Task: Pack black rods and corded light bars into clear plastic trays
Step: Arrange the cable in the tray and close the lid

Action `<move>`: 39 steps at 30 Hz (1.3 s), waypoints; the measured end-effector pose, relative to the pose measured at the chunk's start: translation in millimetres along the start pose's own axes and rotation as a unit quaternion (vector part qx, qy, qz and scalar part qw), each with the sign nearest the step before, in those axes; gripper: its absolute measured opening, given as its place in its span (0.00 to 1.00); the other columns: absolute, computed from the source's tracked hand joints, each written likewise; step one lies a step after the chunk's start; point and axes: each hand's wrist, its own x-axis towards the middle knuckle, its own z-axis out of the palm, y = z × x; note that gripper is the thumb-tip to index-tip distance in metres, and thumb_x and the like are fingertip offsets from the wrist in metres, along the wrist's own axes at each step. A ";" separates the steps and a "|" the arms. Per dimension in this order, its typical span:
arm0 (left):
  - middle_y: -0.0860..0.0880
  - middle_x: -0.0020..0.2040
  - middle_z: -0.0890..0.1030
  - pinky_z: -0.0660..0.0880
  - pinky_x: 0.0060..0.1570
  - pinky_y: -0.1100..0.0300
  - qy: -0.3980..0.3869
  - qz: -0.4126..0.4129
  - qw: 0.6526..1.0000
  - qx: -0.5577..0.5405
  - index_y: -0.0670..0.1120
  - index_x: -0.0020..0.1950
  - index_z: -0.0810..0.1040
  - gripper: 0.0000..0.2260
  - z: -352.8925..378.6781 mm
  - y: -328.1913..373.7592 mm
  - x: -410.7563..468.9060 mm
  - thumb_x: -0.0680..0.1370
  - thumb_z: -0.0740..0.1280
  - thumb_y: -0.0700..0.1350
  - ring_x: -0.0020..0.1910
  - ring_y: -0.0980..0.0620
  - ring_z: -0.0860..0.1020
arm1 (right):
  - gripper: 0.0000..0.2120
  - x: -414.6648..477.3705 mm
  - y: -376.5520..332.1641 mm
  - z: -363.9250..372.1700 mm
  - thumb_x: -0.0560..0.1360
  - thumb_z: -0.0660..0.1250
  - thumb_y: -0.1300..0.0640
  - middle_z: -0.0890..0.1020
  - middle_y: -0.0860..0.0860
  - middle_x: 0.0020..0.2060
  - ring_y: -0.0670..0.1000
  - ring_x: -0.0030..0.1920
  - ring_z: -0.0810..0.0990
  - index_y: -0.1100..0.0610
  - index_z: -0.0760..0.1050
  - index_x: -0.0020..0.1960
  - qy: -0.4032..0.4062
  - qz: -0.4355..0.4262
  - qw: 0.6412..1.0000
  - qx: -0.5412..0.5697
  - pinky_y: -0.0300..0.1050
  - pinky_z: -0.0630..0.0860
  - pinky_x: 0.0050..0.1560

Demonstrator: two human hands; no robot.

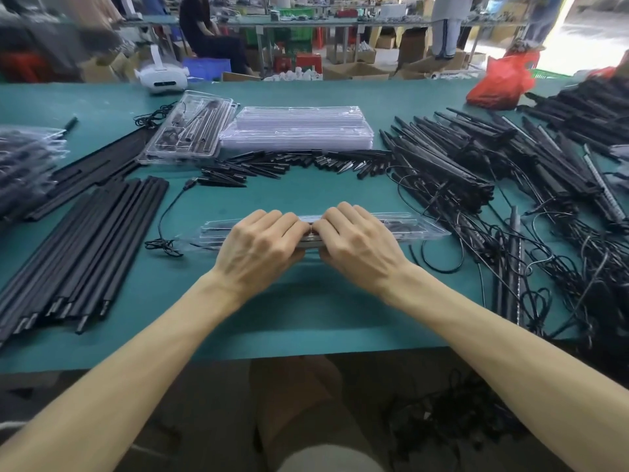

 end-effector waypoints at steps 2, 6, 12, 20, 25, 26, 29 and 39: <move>0.47 0.38 0.79 0.74 0.35 0.50 0.000 0.012 1.000 0.000 0.44 0.45 0.80 0.04 -1.0 -1.9 0.5 0.77 0.66 0.41 0.34 0.44 0.76 | 0.05 2.2 1.0 -2.5 0.71 0.65 0.69 0.77 0.56 0.35 0.58 0.35 0.75 0.61 0.77 0.40 0.014 -0.009 1.000 0.005 0.52 0.74 0.36; 0.47 0.41 0.80 0.75 0.37 0.49 -0.013 0.047 0.999 -0.003 0.43 0.48 0.81 0.06 -4.3 -9.0 -1.0 0.79 0.65 0.42 0.36 0.44 0.77 | 0.05 5.4 4.7 -8.4 0.71 0.66 0.68 0.77 0.56 0.35 0.57 0.35 0.75 0.61 0.76 0.39 0.013 -0.052 0.998 0.021 0.52 0.73 0.35; 0.46 0.41 0.79 0.74 0.37 0.49 -0.029 0.052 0.998 -0.007 0.43 0.47 0.80 0.06 -7.6 -11.1 6.9 0.79 0.65 0.42 0.37 0.43 0.76 | 0.02 12.1 6.5 -16.1 0.71 0.67 0.64 0.79 0.56 0.36 0.58 0.36 0.76 0.62 0.77 0.40 -0.028 -0.040 0.998 0.033 0.53 0.75 0.36; 0.46 0.39 0.78 0.74 0.36 0.49 -0.033 0.049 0.998 -0.010 0.42 0.45 0.80 0.07 -8.2 -8.9 7.4 0.78 0.65 0.43 0.35 0.43 0.76 | 0.02 14.9 4.5 -22.7 0.71 0.68 0.64 0.79 0.58 0.37 0.59 0.36 0.77 0.62 0.77 0.39 -0.058 -0.033 0.997 0.046 0.54 0.76 0.37; 0.46 0.38 0.78 0.74 0.35 0.50 -0.036 0.044 0.998 -0.006 0.42 0.45 0.80 0.05 -7.2 -7.9 7.1 0.76 0.69 0.43 0.35 0.44 0.76 | 0.01 13.0 4.5 -22.0 0.70 0.68 0.65 0.78 0.57 0.36 0.59 0.36 0.76 0.62 0.76 0.39 -0.064 -0.041 0.996 0.046 0.54 0.76 0.36; 0.46 0.38 0.77 0.74 0.35 0.50 -0.037 0.043 0.998 -0.006 0.42 0.45 0.80 0.05 -6.7 -6.4 7.7 0.76 0.70 0.43 0.35 0.44 0.76 | 0.01 12.9 4.9 -21.6 0.69 0.68 0.65 0.78 0.58 0.36 0.59 0.35 0.76 0.62 0.76 0.39 -0.062 -0.042 0.996 0.050 0.54 0.76 0.35; 0.46 0.37 0.77 0.74 0.34 0.50 -0.037 0.041 0.998 -0.002 0.42 0.45 0.79 0.04 -4.9 -2.1 8.9 0.75 0.71 0.43 0.35 0.44 0.76 | 0.03 13.2 7.2 -20.3 0.67 0.69 0.67 0.78 0.58 0.35 0.59 0.34 0.76 0.63 0.76 0.38 -0.057 -0.042 0.996 0.058 0.53 0.76 0.34; 0.46 0.38 0.77 0.74 0.35 0.49 -0.032 0.019 0.999 0.004 0.43 0.43 0.79 0.05 -7.1 -0.6 7.9 0.78 0.67 0.41 0.35 0.43 0.76 | 0.06 10.7 4.8 -14.5 0.69 0.69 0.69 0.76 0.56 0.34 0.57 0.33 0.75 0.61 0.75 0.38 -0.026 -0.046 0.998 0.018 0.52 0.74 0.32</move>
